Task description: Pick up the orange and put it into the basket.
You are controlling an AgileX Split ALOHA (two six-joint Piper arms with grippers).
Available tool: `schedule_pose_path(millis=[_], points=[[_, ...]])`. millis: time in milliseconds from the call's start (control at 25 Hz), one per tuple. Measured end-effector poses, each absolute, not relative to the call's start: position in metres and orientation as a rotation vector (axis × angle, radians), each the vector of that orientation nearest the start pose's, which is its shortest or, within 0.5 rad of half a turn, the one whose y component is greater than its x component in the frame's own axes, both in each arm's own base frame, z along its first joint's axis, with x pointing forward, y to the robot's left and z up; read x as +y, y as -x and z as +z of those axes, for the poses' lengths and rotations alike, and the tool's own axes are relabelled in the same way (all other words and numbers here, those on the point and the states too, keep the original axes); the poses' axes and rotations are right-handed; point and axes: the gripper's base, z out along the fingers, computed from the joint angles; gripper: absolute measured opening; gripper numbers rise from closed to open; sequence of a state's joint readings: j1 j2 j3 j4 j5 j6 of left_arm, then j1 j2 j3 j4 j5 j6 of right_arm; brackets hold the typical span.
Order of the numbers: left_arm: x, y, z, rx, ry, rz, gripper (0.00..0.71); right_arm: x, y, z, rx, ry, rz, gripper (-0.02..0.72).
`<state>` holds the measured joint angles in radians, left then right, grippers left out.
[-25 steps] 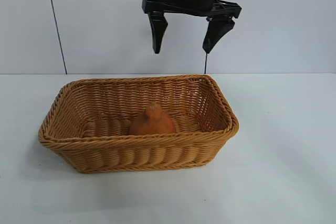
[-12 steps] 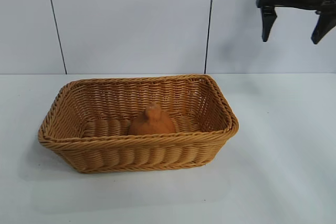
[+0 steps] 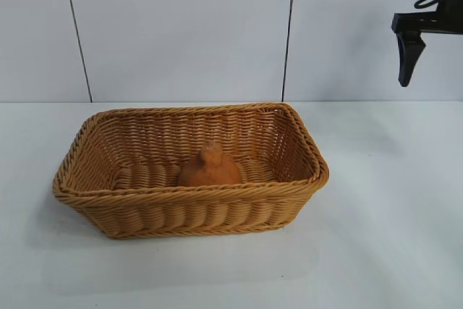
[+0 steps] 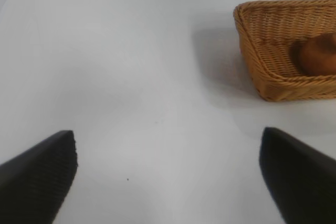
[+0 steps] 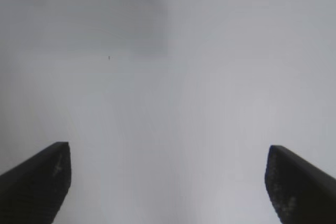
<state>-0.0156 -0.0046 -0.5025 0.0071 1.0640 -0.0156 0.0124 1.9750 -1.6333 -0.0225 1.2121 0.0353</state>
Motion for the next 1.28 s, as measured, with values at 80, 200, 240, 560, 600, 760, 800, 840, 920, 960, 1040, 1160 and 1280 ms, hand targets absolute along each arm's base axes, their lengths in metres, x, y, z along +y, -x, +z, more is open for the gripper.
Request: schedule_pose_path(millis=[80, 200, 240, 560, 600, 760, 800, 840, 920, 960, 1040, 1160, 1280], points=[[0.001, 0.006, 0.278, 2.041, 0.0, -0.011, 0.672, 0.004, -0.373, 0.236, 3.086, -0.012, -0.015, 0.694], [0.001, 0.006, 0.278, 2.041, 0.0, -0.011, 0.672, 0.004, -0.321, 0.238, 3.146, 0.008, 0.0, 0.694], [0.001, 0.006, 0.278, 2.041, 0.0, -0.011, 0.672, 0.004, -0.302, 0.239, 3.162, 0.02, 0.0, 0.694], [0.001, 0.006, 0.278, 2.041, 0.0, -0.011, 0.672, 0.002, -0.171, 0.233, 3.091, 0.047, 0.0, 0.694], [0.001, 0.006, 0.278, 2.041, 0.0, -0.011, 0.672, 0.002, -0.159, 0.23, 3.05, 0.048, 0.0, 0.694], [0.001, 0.006, 0.278, 2.039, 0.0, -0.011, 0.672, 0.002, -0.119, 0.229, 2.883, 0.04, 0.013, 0.694], [0.001, 0.006, 0.278, 2.039, 0.0, -0.011, 0.672, 0.002, -0.112, 0.233, 2.835, 0.039, 0.012, 0.694], [0.001, 0.006, 0.278, 2.039, 0.0, -0.011, 0.672, 0.002, -0.106, 0.238, 2.786, 0.039, 0.013, 0.694], [0.001, 0.006, 0.278, 2.039, 0.0, -0.011, 0.672, 0.002, -0.093, 0.249, 2.664, 0.038, 0.014, 0.694], [0.001, 0.006, 0.278, 2.039, 0.0, -0.011, 0.672, 0.002, -0.087, 0.254, 2.609, 0.037, 0.015, 0.694], [0.001, 0.006, 0.278, 2.039, 0.0, -0.011, 0.672, 0.002, -0.074, 0.261, 2.516, 0.037, 0.015, 0.694], [0.001, 0.006, 0.278, 2.039, 0.0, -0.011, 0.672, 0.002, -0.054, 0.27, 2.374, 0.035, 0.018, 0.694], [0.001, 0.006, 0.278, 2.039, 0.0, -0.011, 0.672, 0.002, -0.031, 0.276, 2.227, 0.034, 0.017, 0.694]])
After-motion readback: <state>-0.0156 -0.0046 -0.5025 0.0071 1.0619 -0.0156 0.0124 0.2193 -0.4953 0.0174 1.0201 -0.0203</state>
